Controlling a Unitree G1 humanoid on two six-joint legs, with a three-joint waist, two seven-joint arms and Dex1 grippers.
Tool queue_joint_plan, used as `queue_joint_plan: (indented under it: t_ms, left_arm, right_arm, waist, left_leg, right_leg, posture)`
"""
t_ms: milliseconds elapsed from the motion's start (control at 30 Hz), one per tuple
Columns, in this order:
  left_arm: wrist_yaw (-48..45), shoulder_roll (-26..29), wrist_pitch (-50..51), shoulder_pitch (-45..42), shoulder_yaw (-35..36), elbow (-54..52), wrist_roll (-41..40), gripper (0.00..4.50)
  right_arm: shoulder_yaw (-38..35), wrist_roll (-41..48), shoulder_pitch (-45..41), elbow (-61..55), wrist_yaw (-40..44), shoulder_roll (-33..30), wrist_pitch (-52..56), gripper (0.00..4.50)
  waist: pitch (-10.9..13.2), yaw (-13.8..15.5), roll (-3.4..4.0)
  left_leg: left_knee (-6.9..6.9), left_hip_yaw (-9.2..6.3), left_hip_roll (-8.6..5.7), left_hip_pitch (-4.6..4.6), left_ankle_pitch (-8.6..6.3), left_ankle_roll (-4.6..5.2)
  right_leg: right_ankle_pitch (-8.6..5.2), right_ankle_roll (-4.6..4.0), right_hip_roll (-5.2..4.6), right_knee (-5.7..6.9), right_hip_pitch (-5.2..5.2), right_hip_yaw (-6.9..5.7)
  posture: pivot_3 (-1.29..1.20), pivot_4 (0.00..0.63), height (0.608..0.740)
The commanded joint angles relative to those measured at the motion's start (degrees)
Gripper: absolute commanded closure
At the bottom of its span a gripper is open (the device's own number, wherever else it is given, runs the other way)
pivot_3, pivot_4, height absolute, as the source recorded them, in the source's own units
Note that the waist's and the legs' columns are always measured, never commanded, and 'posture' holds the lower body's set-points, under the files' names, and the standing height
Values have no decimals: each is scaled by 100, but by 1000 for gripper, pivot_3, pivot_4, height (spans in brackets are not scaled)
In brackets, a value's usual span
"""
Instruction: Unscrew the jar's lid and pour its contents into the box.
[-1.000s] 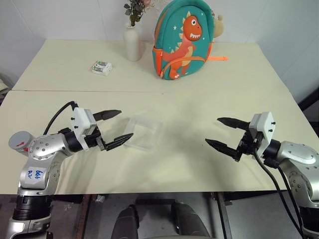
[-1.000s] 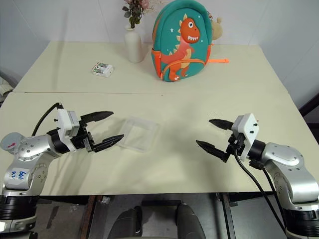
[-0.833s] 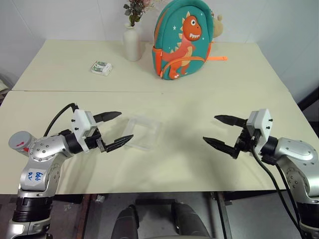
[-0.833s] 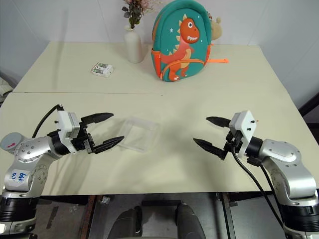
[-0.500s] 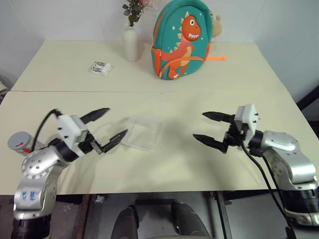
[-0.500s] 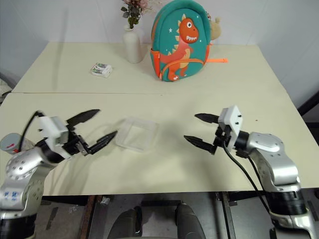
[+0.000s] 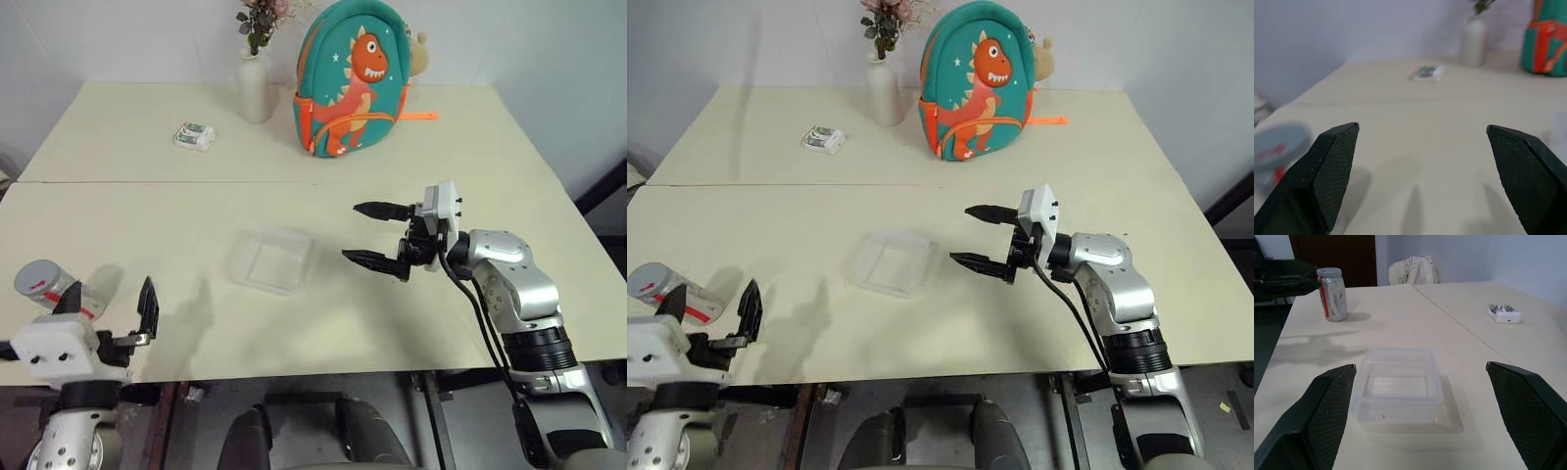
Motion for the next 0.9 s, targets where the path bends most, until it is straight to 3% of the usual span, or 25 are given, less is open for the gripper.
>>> queue_joint_plan:
  t_ms: [33,200,333,900]
  left_arm:
    - [322,-362,-63,429,-56,-368,170,43]
    - [679,-677,20,511,-87,-392,313,43]
    - [1336,-778,161,99,371,-32,453,43]
    - [1713,-209,173,-1068,839,877,442,43]
  right_arm:
    - [-14,-22,-152,12,79,108,-183,0]
    - [-38,-52,-140,-31,102,145,-184,0]
    - [-51,-20,-79,-241,32,114,-85,0]
    - [-142,10,-10,-593,-136,-13,171,0]
  waist:
    - [0,-26,-1]
    - [0,-117,-1]
    - [-1,-137,0]
    - [-4,-120,-6]
  left_leg:
    - [0,-1,0,0,-1,0]
    - [-4,0,0,-6,-14,9]
    - [-8,0,2,-8,-17,27]
    - [-10,1,2,-10,-19,26]
  right_leg:
    - [4,-6,1,-10,2,0]
    - [8,-8,0,-49,14,2]
    - [5,-4,4,-55,12,2]
    - [3,5,6,-43,3,3]
  posture:
    - [0,150,740]
    - [0,150,740]
    - [0,150,740]
    - [0,150,740]
